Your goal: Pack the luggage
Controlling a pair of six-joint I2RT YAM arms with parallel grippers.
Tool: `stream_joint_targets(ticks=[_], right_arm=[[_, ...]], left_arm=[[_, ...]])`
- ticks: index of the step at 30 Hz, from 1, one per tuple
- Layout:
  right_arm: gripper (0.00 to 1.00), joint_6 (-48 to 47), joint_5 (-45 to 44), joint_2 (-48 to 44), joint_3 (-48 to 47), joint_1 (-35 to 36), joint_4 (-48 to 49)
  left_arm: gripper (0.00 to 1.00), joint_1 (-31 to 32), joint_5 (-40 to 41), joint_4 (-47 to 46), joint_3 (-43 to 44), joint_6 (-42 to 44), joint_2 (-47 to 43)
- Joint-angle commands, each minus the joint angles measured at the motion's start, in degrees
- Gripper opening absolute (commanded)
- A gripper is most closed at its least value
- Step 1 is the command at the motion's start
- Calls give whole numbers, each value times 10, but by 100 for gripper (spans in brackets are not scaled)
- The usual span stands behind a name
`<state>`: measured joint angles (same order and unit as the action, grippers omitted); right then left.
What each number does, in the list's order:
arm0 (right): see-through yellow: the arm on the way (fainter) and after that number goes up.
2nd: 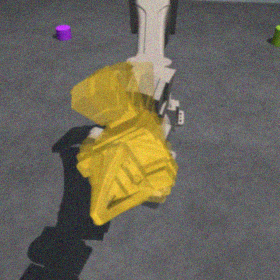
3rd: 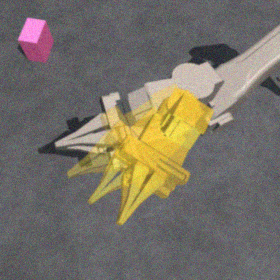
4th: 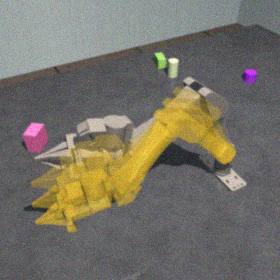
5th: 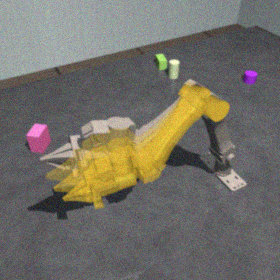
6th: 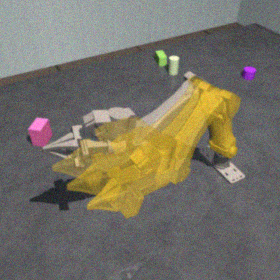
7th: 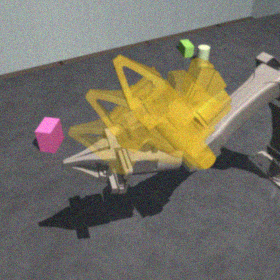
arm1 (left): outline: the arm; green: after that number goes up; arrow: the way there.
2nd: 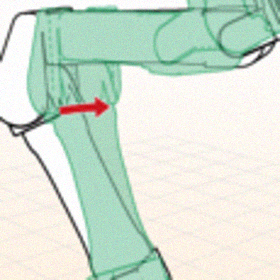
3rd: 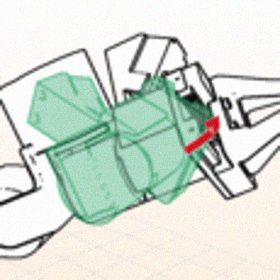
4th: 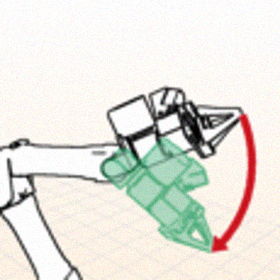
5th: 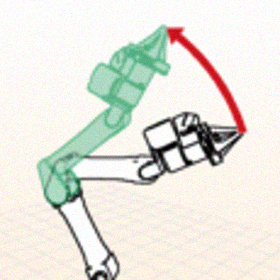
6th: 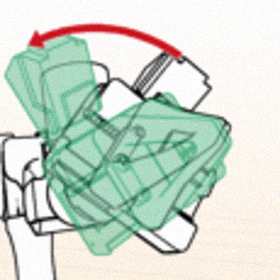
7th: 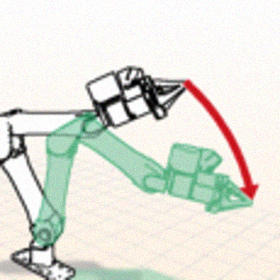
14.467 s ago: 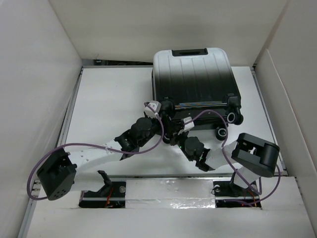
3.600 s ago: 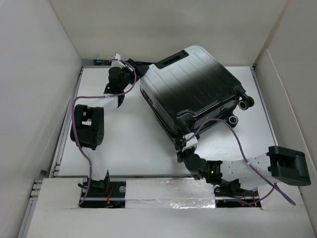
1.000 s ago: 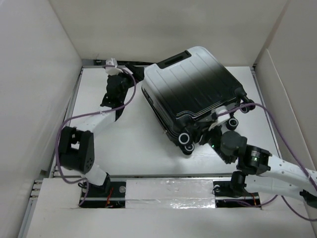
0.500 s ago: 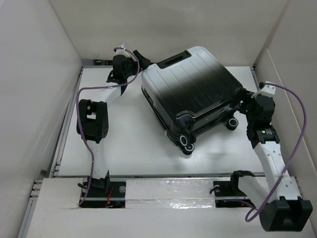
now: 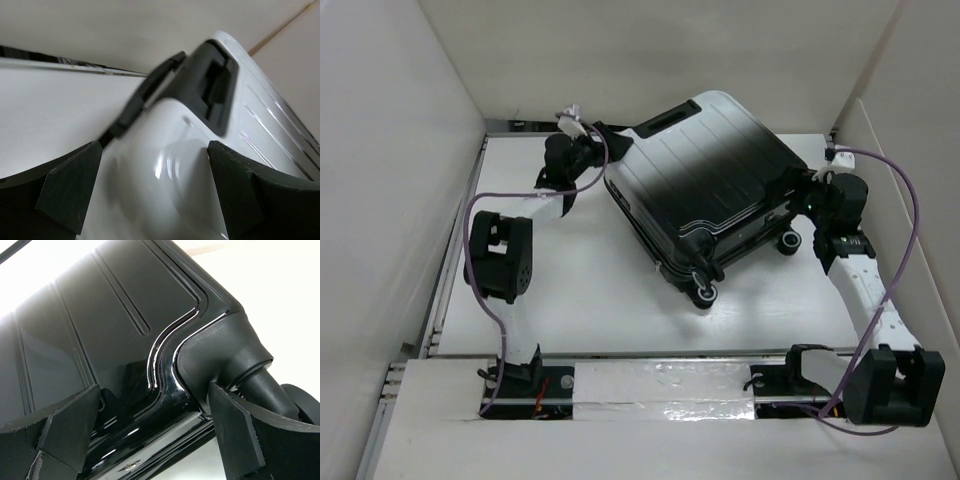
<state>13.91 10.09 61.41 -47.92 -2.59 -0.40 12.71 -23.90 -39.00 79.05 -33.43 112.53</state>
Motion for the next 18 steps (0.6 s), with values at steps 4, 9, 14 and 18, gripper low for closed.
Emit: stream_joint_targets(ticks=[4, 9, 14, 18], right_arm=[[89, 2, 127, 94, -71, 16, 59], [90, -5, 123, 132, -128, 16, 54], [92, 8, 141, 170, -172, -16, 65], [95, -8, 149, 208, -240, -29, 24]], left_arm=[[85, 61, -32, -173, -228, -46, -105], [85, 105, 3, -208, -346, -41, -174], [85, 150, 35, -211, -411, -13, -253], [86, 194, 168, -144, -438, 39, -368]])
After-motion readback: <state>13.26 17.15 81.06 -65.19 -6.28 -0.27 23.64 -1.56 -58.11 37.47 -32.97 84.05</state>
